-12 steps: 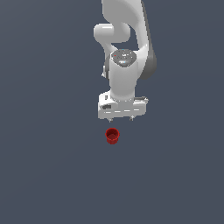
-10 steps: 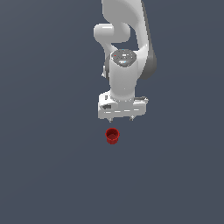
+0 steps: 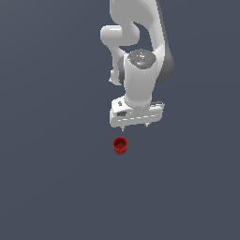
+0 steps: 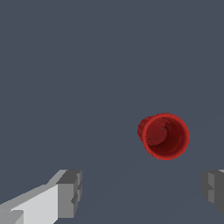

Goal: Pick up the object and move it to a goal position.

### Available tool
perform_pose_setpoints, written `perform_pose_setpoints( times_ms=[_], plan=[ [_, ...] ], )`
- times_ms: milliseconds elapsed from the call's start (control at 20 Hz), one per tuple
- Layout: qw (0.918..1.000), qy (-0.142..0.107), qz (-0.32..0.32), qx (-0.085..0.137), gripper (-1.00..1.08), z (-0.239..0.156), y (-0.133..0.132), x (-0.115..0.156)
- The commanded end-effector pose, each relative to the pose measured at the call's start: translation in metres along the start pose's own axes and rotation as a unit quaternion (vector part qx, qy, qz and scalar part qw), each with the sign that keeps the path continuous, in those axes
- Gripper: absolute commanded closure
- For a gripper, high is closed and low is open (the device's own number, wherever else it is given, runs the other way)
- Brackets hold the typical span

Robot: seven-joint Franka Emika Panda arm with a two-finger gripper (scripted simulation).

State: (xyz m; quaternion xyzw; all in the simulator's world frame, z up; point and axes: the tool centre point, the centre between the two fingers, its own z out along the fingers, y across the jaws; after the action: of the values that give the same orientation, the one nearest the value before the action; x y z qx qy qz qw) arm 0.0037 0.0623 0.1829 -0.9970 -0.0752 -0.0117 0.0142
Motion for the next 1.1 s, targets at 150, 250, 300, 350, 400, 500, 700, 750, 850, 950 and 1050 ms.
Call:
perform_pose_setpoints(
  times_ms=[150,250,300,350,400,500,700,750,850,950,1050],
  plan=[
    [0.9999,-0.001,0.011,0.0,-0.92,0.003,0.003,0.0],
    [0.9998,-0.001,0.021,0.0,-0.92,0.006,0.005,0.001],
    [0.9996,-0.001,0.027,0.0,-0.92,0.007,0.006,0.001],
    [0.9994,-0.002,0.034,0.0,-0.92,0.009,0.007,0.002],
    [0.9991,-0.002,0.042,0.0,-0.92,0.011,0.009,0.002],
    [0.9982,-0.003,0.06,0.0,-0.92,0.016,0.012,0.003],
    [0.9943,-0.004,0.106,-0.002,-0.92,0.028,0.021,0.005],
    [0.9928,-0.005,0.119,-0.002,-0.92,0.032,0.024,0.005],
    [0.9889,-0.006,0.149,-0.003,-0.92,0.04,0.03,0.006],
    [0.9838,-0.007,0.179,-0.005,-0.92,0.048,0.036,0.007],
    [0.9784,-0.007,0.207,-0.007,-0.92,0.056,0.042,0.007]
  ],
)
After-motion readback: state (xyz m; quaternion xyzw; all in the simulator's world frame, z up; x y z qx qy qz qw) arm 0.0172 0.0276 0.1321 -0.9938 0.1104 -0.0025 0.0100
